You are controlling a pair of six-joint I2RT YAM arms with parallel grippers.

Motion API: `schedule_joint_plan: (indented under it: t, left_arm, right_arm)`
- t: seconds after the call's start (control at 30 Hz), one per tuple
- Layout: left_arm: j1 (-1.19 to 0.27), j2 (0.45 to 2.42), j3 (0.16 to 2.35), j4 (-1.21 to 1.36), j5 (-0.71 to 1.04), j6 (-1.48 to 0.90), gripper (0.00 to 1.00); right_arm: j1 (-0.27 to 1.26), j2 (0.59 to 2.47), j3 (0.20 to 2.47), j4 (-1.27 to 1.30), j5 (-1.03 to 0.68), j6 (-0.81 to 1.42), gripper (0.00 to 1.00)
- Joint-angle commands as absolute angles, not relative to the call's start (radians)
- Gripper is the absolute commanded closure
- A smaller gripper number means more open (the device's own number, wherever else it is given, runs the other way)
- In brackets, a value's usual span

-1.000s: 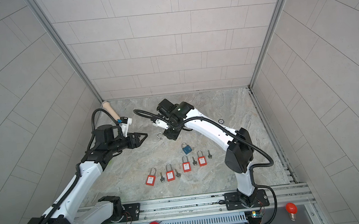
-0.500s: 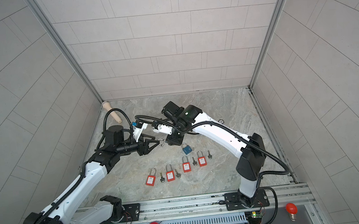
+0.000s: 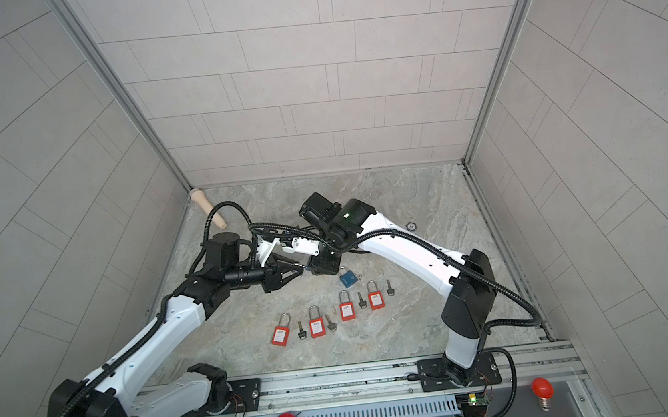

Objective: Lock with the key

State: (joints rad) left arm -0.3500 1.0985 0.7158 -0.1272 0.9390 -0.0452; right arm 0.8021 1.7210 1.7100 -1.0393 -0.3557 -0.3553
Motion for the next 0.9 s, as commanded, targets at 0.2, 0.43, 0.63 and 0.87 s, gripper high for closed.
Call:
schedule_joint_plan:
  t: [0.2, 0.43, 0.63, 0.87]
  left_arm:
    - [-0.373, 1.103, 0.740, -0.090, 0.998, -0.027, 0.91]
    - [-0.385, 1.087, 0.722, 0.015, 0.997, -0.065, 1.00]
    - [-0.403, 1.086, 0.695, 0.143, 1.004, -0.115, 1.00]
    - [-0.430, 1.080, 0.678, 0.229, 1.018, -0.154, 1.00]
  right_arm:
    - [0.810, 1.671, 1.702, -1.045, -0.401, -0.402, 0.66]
    - [0.788, 1.555, 1.569, -0.952, -0.377, -0.426, 0.33]
    - [0.787, 1.442, 1.413, -0.814, -0.414, -0.450, 0.19]
    - [0.792, 1.484, 1.428, -0.782, -0.396, -0.442, 0.29]
